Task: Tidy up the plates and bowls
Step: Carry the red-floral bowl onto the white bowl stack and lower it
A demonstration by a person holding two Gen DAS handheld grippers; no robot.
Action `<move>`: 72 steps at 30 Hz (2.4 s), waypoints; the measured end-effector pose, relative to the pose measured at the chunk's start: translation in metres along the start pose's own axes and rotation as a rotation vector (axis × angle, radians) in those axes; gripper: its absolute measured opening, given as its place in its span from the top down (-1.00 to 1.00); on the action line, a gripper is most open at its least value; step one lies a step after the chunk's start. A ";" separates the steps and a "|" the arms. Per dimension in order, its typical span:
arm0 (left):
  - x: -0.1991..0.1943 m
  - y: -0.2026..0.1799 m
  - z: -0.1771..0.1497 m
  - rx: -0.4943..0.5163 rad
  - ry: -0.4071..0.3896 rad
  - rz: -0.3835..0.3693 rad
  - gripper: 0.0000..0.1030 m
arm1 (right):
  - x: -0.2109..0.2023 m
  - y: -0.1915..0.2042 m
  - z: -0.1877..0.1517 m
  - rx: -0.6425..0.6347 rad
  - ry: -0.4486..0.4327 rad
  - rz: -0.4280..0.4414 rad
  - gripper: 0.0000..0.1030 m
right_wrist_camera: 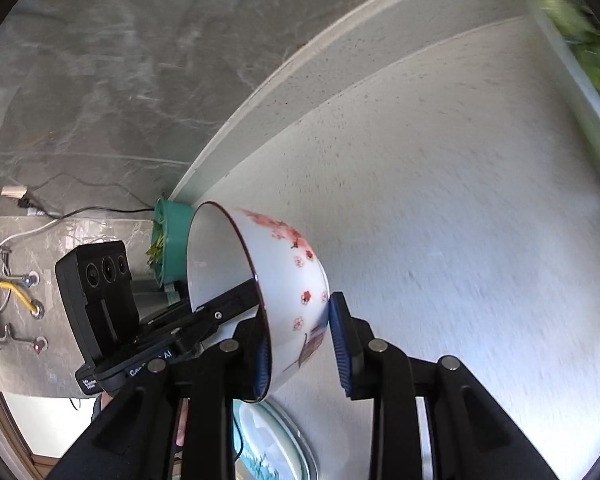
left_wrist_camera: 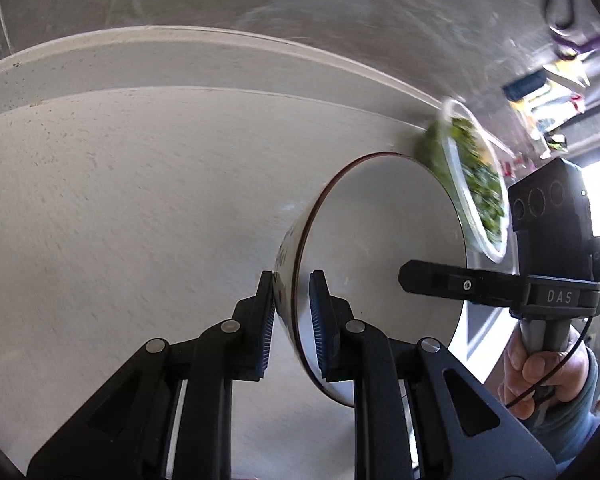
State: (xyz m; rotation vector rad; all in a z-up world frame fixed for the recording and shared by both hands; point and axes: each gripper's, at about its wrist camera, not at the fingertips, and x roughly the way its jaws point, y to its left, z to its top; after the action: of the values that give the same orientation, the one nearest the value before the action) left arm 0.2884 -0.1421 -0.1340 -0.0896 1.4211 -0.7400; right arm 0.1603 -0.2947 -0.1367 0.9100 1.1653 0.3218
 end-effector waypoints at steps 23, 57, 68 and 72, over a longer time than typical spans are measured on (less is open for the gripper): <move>0.034 -0.142 -0.168 0.155 0.218 -0.091 0.70 | -0.115 -0.067 -0.182 0.152 -0.113 -0.018 0.30; 0.065 -0.175 -0.189 0.299 0.123 0.095 0.63 | -0.084 -0.047 -0.193 -0.036 -0.079 -0.302 0.24; 0.062 -0.169 -0.189 0.273 0.102 0.082 0.62 | -0.087 -0.042 -0.192 -0.030 -0.107 -0.305 0.17; 0.060 -0.168 -0.191 0.270 0.100 0.085 0.62 | -0.089 -0.038 -0.195 -0.019 -0.130 -0.301 0.07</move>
State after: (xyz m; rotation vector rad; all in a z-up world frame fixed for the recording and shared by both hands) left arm 0.0437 -0.2340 -0.1407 0.2186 1.3975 -0.8681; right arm -0.0567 -0.2884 -0.1271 0.7150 1.1573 0.0295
